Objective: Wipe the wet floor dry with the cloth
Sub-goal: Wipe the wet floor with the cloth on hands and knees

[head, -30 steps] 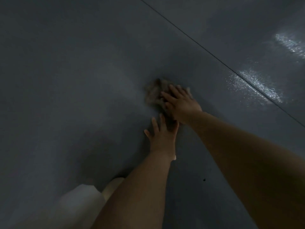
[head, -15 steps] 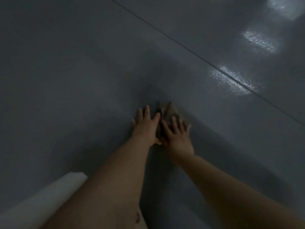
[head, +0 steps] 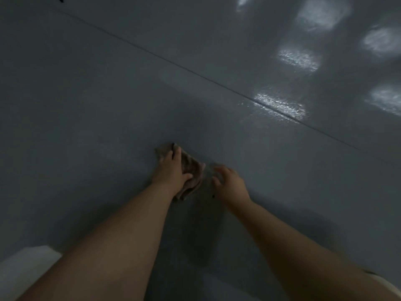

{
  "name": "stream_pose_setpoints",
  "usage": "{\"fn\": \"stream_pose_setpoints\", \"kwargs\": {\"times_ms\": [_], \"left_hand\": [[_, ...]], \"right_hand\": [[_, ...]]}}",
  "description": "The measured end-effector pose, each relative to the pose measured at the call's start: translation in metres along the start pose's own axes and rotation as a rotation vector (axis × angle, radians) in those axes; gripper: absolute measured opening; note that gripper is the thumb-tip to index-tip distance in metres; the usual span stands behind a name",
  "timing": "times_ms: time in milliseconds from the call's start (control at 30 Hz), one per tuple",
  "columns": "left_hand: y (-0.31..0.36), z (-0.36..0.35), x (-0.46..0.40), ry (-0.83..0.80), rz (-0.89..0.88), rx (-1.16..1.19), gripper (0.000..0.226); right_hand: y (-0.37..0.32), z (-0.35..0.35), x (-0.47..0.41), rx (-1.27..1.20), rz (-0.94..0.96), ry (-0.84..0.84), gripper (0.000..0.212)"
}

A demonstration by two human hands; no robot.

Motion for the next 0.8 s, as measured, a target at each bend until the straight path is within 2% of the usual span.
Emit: {"fn": "stream_pose_setpoints", "kwargs": {"times_ms": [100,200,333,400,467,500,567,633,700,800], "left_hand": [[0.006,0.000,0.000,-0.011,0.043,-0.091,0.092],[0.009,0.001,0.010,-0.028,0.038,-0.077,0.058],[0.011,0.009,0.028,0.209,-0.103,-0.238,0.029],[0.015,0.010,0.029,0.176,-0.195,-0.124,0.019],[0.015,0.014,0.018,0.147,-0.111,0.088,0.015],[0.010,0.020,0.010,0.220,-0.013,0.189,0.014],[-0.006,0.035,-0.004,0.418,0.249,0.365,0.021],[-0.025,0.043,-0.006,0.549,0.449,0.384,0.037],[-0.031,0.043,-0.007,0.548,0.415,0.257,0.056],[-0.020,0.024,-0.007,0.365,0.229,0.008,0.069]], "right_hand": [[0.008,-0.001,0.008,-0.028,-0.045,-0.001,0.041],[0.012,-0.006,0.017,-0.036,-0.040,-0.016,0.039],[0.015,-0.015,0.028,-0.031,-0.045,-0.041,0.037],[0.015,-0.015,0.029,-0.021,-0.030,-0.021,0.040],[0.013,-0.012,0.025,0.002,-0.025,0.013,0.044],[0.013,-0.010,0.022,0.021,-0.024,0.024,0.046],[0.012,-0.005,0.016,0.069,-0.010,0.046,0.050],[0.011,-0.002,0.009,0.109,-0.004,0.079,0.052],[0.008,-0.001,0.004,0.162,-0.018,0.106,0.056],[0.007,-0.008,-0.003,0.326,-0.062,0.012,0.061]]}}
Point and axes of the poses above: each hand's wrist, its own x-axis away from the middle knuckle, its own z-axis out of the back of the hand, y = z × x, the point moved 3 cm from there along -x, towards the middle knuckle, and after that the axes turned 8 degrees about z, right-handed, at the moved point
